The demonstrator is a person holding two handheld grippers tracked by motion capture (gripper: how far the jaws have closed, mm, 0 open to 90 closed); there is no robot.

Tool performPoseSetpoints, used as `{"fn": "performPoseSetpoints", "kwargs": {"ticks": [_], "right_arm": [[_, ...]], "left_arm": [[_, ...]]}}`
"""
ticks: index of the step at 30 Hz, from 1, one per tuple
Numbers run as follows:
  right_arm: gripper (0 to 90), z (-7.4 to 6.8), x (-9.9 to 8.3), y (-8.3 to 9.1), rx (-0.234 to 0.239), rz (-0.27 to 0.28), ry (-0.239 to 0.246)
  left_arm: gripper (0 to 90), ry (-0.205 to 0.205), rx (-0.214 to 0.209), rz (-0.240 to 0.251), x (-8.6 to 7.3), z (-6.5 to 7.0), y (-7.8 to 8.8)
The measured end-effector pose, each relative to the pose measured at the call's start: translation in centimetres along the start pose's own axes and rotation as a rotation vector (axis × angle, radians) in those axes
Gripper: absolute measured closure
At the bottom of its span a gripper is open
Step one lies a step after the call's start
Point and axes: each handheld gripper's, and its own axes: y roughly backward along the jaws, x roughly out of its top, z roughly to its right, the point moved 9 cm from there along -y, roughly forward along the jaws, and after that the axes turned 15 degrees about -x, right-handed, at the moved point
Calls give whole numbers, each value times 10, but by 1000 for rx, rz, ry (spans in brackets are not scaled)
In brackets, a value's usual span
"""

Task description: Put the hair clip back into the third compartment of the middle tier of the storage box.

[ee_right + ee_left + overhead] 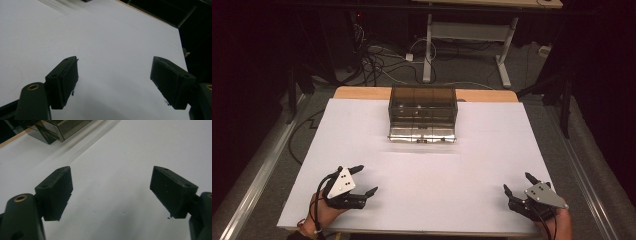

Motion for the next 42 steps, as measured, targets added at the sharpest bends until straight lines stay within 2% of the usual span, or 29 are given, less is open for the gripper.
{"fn": "performPoseSetpoints", "kwargs": {"ticks": [3,10,13,17,26,35,42], "right_arm": [[225,-3,-4,-2,-2,-13,26],[224,-3,2,1,-8,9,27],[224,-4,6,4,-11,27,25],[224,-6,9,6,-14,38,41],[224,-7,12,8,-11,48,29],[224,-8,20,13,-3,85,28],[223,-11,19,11,4,81,36]], "left_arm": [[179,-5,0,-10,-2,1,-1],[179,-16,-1,-18,-4,2,0],[179,-7,-4,-7,-2,3,1],[179,-13,-6,-11,-3,4,1],[179,-11,3,-16,-5,3,1],[179,-19,7,-14,-3,5,-1],[179,-15,1,-23,-4,3,-3]]}}
